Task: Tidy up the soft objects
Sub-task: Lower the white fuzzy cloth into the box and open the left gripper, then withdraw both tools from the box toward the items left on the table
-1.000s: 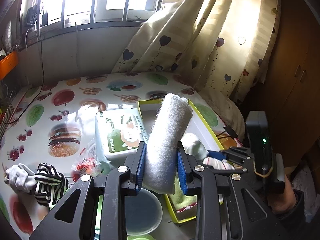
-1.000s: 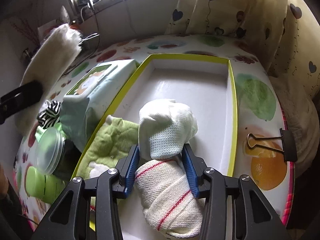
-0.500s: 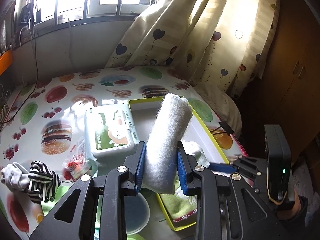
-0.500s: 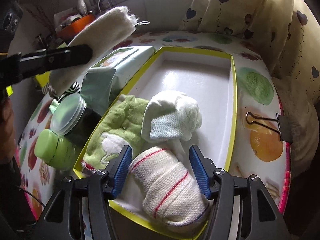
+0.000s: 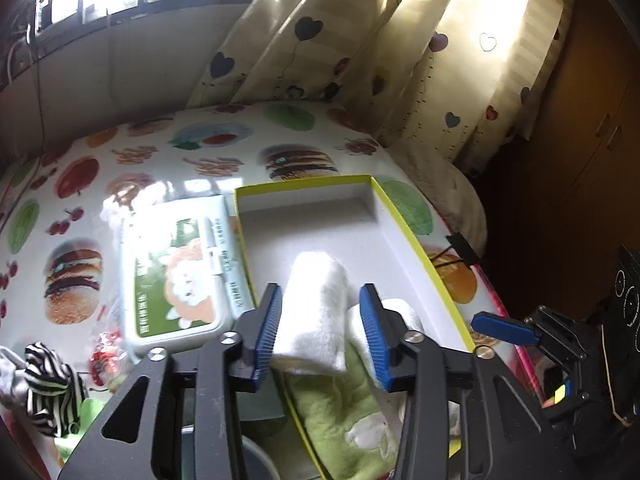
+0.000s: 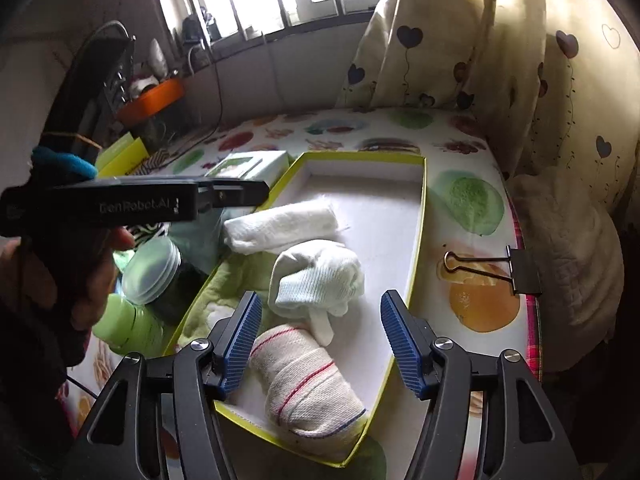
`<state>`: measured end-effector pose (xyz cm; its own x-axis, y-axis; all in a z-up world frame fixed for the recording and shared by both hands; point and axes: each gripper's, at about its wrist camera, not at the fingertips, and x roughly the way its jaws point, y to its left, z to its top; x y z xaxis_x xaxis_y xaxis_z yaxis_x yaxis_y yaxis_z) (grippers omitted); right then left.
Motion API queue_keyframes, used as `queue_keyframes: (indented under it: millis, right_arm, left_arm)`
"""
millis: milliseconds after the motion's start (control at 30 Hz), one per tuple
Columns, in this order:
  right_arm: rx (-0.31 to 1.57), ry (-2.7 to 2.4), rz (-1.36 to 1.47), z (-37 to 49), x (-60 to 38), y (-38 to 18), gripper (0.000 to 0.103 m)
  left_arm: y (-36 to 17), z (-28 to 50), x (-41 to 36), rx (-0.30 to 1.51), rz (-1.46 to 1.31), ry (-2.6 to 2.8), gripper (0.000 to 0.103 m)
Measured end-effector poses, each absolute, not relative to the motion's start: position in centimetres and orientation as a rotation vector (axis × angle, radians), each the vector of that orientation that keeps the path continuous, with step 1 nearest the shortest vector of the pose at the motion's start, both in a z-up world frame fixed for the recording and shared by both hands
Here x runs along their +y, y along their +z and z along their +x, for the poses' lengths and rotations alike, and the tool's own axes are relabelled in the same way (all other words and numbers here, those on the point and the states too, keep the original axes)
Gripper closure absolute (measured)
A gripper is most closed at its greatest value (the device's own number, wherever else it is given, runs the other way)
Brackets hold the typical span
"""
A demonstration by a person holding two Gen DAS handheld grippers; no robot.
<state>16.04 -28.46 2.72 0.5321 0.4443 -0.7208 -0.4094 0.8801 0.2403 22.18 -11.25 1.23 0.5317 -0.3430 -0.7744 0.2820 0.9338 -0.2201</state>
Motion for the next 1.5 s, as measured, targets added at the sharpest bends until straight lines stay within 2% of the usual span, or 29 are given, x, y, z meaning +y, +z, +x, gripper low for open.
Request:
queue_keyframes:
  millis: [567, 867, 1500]
  right_arm:
    - [0.81, 0.391, 0.08, 15.7, -28.9, 4.8, 0.041]
    - [0.782, 0.37, 0.103, 12.4, -28.2, 6.4, 0.041]
    - [0.781, 0.554, 0.016, 4.8, -19.7, 9.4, 0.041]
  left_arm:
    - [6.5, 17.2, -6.9, 0.824, -0.091, -0.392, 0.059]
    - [6.7, 12.3, -3.4, 0.806, -0.109, -0.351, 0.059]
    - [7.0, 2.0, 3.7, 0.743, -0.159, -0.193, 0.059]
